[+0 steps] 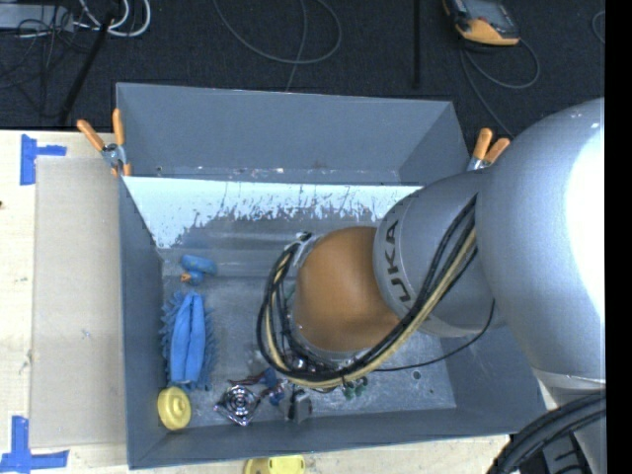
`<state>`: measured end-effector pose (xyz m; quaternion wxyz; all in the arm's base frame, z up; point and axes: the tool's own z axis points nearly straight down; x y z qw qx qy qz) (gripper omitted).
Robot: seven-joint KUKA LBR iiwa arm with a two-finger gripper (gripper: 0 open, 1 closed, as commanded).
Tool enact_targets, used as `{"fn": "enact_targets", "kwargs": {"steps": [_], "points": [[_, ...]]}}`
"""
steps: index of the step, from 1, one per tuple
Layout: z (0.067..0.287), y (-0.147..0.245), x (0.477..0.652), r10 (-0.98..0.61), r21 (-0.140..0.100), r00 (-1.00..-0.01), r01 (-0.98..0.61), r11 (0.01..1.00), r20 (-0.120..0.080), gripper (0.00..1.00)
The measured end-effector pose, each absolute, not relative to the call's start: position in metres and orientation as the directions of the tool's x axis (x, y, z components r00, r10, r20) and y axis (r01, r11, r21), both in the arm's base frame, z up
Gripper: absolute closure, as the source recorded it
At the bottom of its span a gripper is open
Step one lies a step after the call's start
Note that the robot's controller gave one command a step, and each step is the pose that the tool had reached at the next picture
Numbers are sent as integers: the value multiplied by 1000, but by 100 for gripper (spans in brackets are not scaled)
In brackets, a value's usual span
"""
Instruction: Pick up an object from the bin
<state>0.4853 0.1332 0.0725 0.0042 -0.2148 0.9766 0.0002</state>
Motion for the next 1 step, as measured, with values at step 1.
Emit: {"fn": "enact_targets", "kwargs": {"steps": [1], "points": [[160,108,496,-411,0,-911,-411,911,0,100]]}}
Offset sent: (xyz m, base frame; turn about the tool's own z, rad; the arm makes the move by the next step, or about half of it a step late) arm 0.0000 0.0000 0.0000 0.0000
